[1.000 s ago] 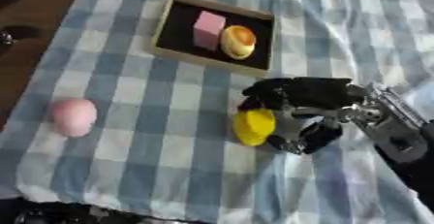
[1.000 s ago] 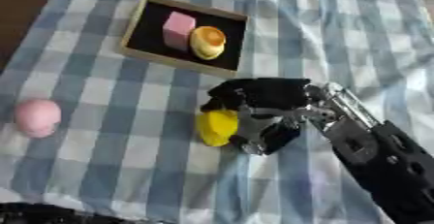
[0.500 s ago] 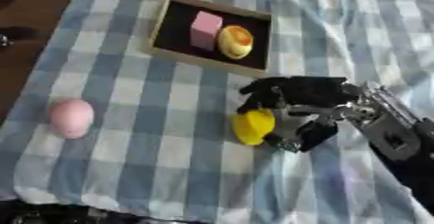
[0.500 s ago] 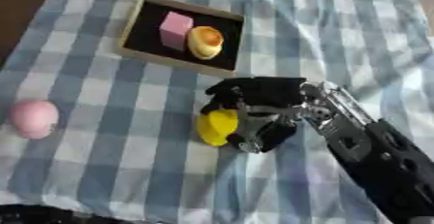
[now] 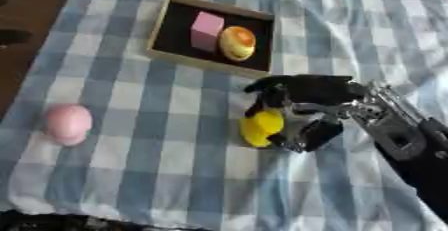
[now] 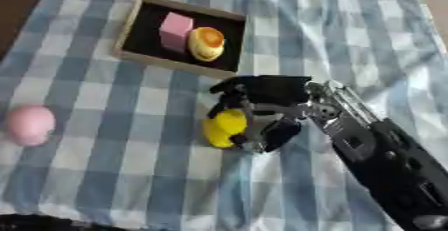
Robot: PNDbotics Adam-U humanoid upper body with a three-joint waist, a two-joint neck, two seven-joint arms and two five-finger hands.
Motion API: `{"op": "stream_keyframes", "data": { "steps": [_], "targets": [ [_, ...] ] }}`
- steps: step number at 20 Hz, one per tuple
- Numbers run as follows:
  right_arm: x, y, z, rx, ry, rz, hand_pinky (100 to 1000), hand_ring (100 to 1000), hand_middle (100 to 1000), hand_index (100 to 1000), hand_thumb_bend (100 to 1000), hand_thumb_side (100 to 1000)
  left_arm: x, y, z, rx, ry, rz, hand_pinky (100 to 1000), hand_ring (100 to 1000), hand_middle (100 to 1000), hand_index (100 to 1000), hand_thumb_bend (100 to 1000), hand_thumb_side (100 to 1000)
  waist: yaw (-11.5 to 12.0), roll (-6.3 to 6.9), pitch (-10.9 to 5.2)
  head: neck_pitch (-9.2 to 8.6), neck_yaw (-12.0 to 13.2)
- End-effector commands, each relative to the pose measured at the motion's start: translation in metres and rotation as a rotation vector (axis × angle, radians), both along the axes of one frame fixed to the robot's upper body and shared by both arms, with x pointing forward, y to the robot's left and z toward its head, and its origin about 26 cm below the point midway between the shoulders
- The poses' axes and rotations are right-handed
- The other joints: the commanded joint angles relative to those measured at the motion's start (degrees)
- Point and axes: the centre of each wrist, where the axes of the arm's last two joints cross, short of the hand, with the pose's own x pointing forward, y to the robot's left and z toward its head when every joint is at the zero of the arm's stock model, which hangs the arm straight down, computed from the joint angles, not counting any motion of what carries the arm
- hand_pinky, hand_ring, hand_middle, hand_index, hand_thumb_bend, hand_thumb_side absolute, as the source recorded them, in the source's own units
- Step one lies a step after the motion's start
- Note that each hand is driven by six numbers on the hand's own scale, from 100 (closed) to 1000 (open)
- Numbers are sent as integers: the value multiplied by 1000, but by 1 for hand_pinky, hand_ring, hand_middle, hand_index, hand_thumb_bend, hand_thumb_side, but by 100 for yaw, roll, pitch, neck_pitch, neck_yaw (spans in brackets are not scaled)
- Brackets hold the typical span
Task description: Pick up objects on the table and place them in the box.
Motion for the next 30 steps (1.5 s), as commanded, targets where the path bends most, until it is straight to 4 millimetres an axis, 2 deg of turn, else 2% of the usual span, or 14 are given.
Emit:
{"op": "stream_keyframes", "data": {
  "steps": [1, 6, 9, 21, 26, 30],
  "targets": [
    [2, -7, 7, -311, -38, 273, 990, 1000, 176, 708, 100, 314, -3, 0, 7, 2, -27, -6, 802, 977, 845, 845, 100, 566, -6, 78, -58, 22, -28],
    [2, -8, 9, -264, -53, 275, 975, 1000, 107, 698, 100, 313, -3, 0, 7, 3, -25, -6, 802, 977, 846, 845, 100, 566, -15, 84, -62, 22, -21],
    [-1, -6, 16, -225, -80, 289, 962, 1000, 100, 694, 100, 296, -3, 0, 7, 3, -26, -6, 802, 977, 846, 845, 100, 566, -25, 86, -70, 22, -5],
    [-7, -3, 74, 5, -258, 358, 880, 1000, 100, 641, 100, 226, -3, 3, 9, -19, -45, 12, 800, 970, 842, 843, 100, 568, -37, 109, -132, 22, 10],
    [9, -2, 110, 125, -320, 322, 850, 1000, 100, 638, 100, 210, -3, 6, 10, -58, -52, 46, 795, 958, 833, 834, 100, 567, -11, 140, -144, 22, -52],
    [33, -14, 135, 208, -350, 248, 846, 1000, 100, 641, 100, 201, -2, 3, 10, -71, -49, 42, 794, 958, 833, 833, 100, 567, 31, 146, -149, 22, -144]
  ]
}}
